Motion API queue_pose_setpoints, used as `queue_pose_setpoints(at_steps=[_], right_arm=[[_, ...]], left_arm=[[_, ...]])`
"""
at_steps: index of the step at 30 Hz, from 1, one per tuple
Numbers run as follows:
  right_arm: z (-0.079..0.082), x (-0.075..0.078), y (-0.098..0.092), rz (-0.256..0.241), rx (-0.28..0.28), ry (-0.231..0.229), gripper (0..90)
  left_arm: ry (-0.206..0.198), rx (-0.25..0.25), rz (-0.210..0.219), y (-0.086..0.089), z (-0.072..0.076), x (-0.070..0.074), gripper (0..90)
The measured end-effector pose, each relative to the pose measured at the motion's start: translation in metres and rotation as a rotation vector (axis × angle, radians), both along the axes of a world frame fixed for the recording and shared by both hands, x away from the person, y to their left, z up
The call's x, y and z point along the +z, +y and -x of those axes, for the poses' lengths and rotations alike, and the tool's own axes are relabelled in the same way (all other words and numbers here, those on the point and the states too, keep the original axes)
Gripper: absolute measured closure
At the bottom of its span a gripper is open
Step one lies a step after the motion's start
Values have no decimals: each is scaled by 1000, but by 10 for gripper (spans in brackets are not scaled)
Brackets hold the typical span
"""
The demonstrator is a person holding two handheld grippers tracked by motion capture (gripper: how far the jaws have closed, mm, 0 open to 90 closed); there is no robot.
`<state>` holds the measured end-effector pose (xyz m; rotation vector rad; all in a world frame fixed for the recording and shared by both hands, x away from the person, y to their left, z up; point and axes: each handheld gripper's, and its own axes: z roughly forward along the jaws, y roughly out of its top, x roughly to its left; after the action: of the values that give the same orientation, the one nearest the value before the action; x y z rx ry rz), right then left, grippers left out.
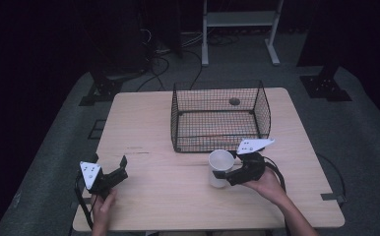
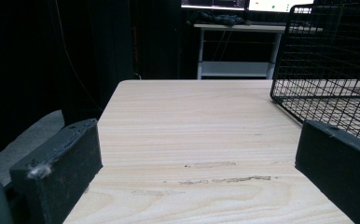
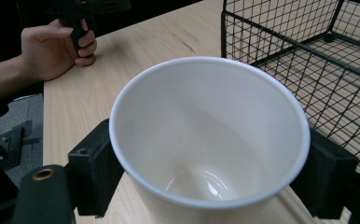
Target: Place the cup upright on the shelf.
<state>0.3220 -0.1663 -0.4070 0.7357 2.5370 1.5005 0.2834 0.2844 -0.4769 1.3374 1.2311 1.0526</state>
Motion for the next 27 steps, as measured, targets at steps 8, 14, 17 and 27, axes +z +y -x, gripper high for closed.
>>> queue_pose_setpoints(at_steps=[8,14,17,27], right_arm=[[-10,12,-2,0,6,14,196],[-15,25,-3,-8,11,3,195],[-18,30,-3,-9,11,3,196],[-26,47,-6,-21,11,-2,196]], left_arm=[[1,0,-1,0,0,0,0],[2,-1,-2,0,0,0,0],[1,-1,-1,0,0,0,0],[2,0,1,0,0,0,0]])
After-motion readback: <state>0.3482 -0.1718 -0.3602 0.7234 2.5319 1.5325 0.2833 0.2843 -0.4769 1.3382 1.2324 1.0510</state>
